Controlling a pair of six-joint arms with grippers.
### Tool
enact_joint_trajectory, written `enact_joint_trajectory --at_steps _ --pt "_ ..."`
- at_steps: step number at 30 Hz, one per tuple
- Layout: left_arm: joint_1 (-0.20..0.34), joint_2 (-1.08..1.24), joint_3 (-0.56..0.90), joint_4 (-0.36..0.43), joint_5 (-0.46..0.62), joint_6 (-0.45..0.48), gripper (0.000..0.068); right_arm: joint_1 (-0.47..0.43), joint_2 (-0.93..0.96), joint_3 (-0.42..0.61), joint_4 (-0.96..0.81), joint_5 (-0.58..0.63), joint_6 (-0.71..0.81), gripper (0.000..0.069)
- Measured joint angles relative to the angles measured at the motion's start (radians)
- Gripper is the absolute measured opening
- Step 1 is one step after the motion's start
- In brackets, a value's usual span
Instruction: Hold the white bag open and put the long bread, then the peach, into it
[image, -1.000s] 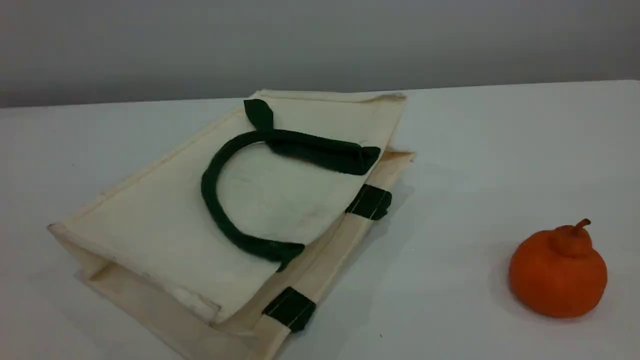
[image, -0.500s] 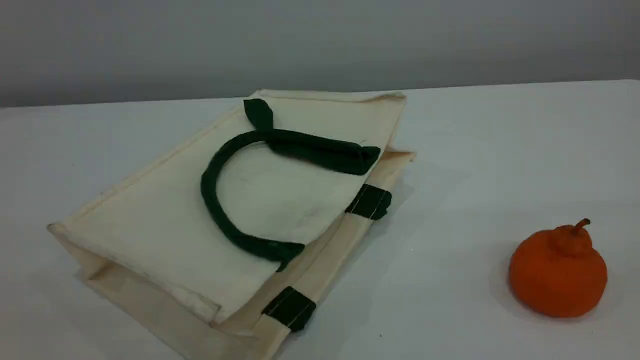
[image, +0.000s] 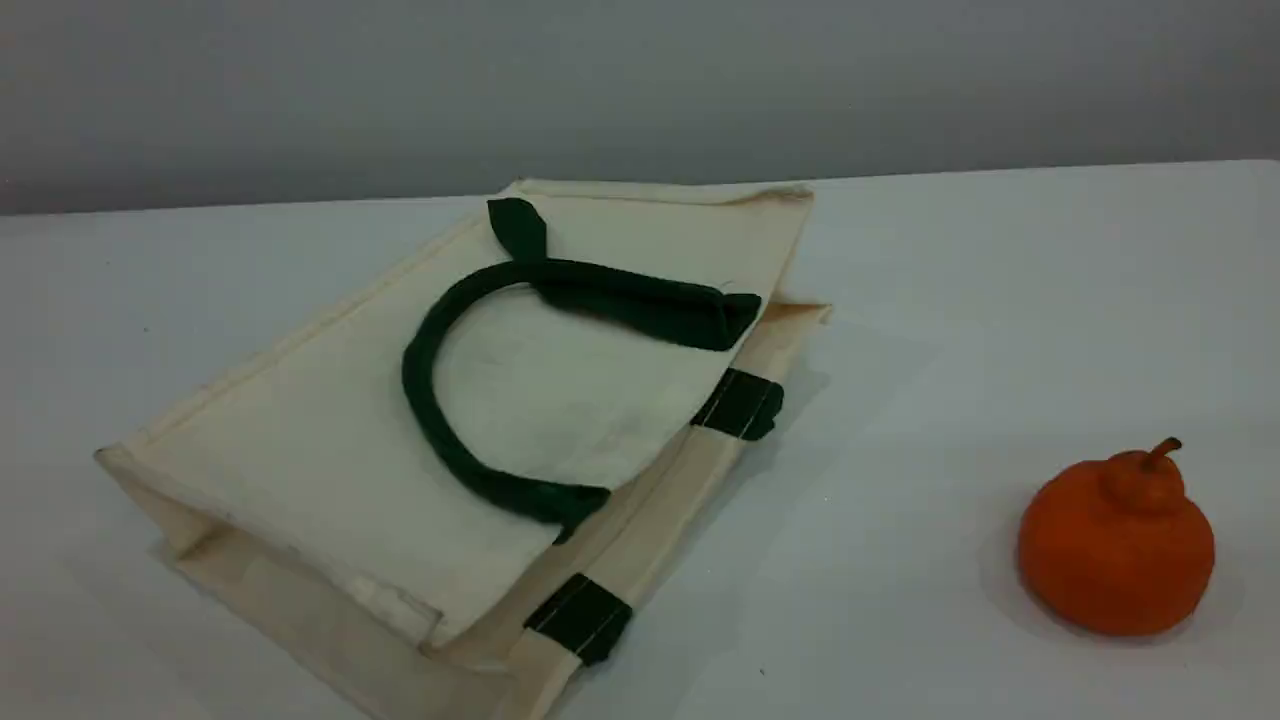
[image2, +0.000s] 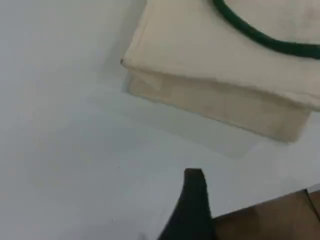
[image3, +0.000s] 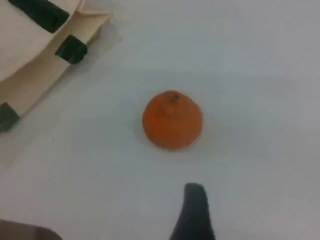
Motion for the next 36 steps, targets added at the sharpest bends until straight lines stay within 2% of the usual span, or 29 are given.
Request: enact_joint_trajectory --at_steps 6,14,36 --pt "0.000 0.000 0.031 0.008 -0.040 0.000 0.0568 0.000 0.000 0.002 0.000 -0.001 0.000 0.0529" --pt "0.000 0.000 0.050 0.023 0.005 -0.002 0.0568 0.000 0.000 0.002 0.036 0.011 0.004 0.0529" --pt "0.000 -0.001 0.050 0.030 0.000 -0.029 0.0568 0.000 0.000 0.029 -0.004 -0.046 -0.031 0.0529"
